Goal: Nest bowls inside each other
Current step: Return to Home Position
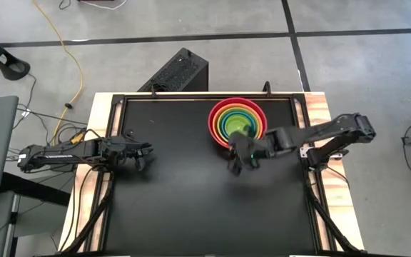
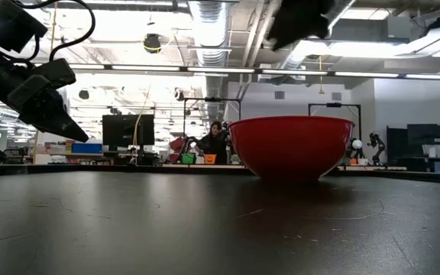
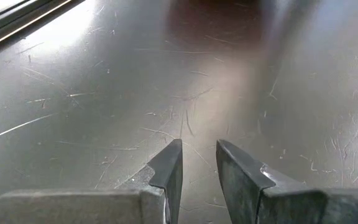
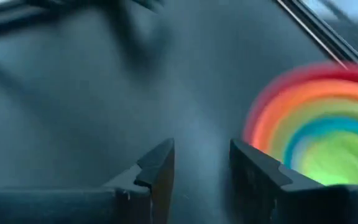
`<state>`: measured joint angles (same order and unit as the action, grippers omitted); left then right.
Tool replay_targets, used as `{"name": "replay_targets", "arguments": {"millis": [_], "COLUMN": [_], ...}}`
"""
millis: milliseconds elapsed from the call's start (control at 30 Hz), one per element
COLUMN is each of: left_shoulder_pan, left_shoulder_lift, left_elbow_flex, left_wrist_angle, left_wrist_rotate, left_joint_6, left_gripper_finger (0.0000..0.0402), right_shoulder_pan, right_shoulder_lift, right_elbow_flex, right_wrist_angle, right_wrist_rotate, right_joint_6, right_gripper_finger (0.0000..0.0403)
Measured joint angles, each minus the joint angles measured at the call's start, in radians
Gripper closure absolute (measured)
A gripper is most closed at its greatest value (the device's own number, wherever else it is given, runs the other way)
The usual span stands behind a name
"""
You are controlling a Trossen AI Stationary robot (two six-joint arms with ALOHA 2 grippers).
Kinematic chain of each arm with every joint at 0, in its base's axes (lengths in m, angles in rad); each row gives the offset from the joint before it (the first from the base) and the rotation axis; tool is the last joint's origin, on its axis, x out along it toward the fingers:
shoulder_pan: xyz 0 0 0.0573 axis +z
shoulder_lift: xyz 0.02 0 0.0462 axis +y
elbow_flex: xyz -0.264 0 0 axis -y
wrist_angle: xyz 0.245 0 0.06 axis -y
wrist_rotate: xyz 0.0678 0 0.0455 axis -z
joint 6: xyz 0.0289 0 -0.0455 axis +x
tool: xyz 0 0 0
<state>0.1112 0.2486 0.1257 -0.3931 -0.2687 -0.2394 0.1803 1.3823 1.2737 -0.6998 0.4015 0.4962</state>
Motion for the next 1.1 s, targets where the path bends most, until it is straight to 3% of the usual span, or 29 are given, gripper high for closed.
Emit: {"name": "replay_targets", "arguments": {"millis": [233,500,800,1000,1100], "left_shoulder_pan": [0.000,0.000,0.000,0.000,0.000], "left_shoulder_lift": [0.000,0.000,0.000,0.000,0.000], "left_elbow_flex": [0.000,0.000,0.000,0.000,0.000], "left_wrist_angle": [0.000,0.000,0.000,0.000,0.000], "left_wrist_rotate": [0.000,0.000,0.000,0.000,0.000], "left_joint_6": [0.000,0.000,0.000,0.000,0.000], "left_gripper_finger": [0.0315,0.0315,0.0315,0.0315,0.0315], "right_shoulder_pan": [0.104,0.084,0.049,0.007,-0.015], "right_shoulder_lift": [0.028,-0.098,-0.456,-0.645,-0.695], "right_elbow_flex": [-0.229,-0.618,-0.973,-1.109,-1.141], "right_wrist_angle": [0.613,1.105,1.324,1.325,1.298], "right_wrist_rotate": [-0.026,-0.086,-0.088,-0.097,-0.154], "right_joint_6": [-0.259,-0.262,-0.253,-0.231,-0.239], "right_gripper_finger": [0.0252,0.0286,0.0315,0.0332,0.0341]}}
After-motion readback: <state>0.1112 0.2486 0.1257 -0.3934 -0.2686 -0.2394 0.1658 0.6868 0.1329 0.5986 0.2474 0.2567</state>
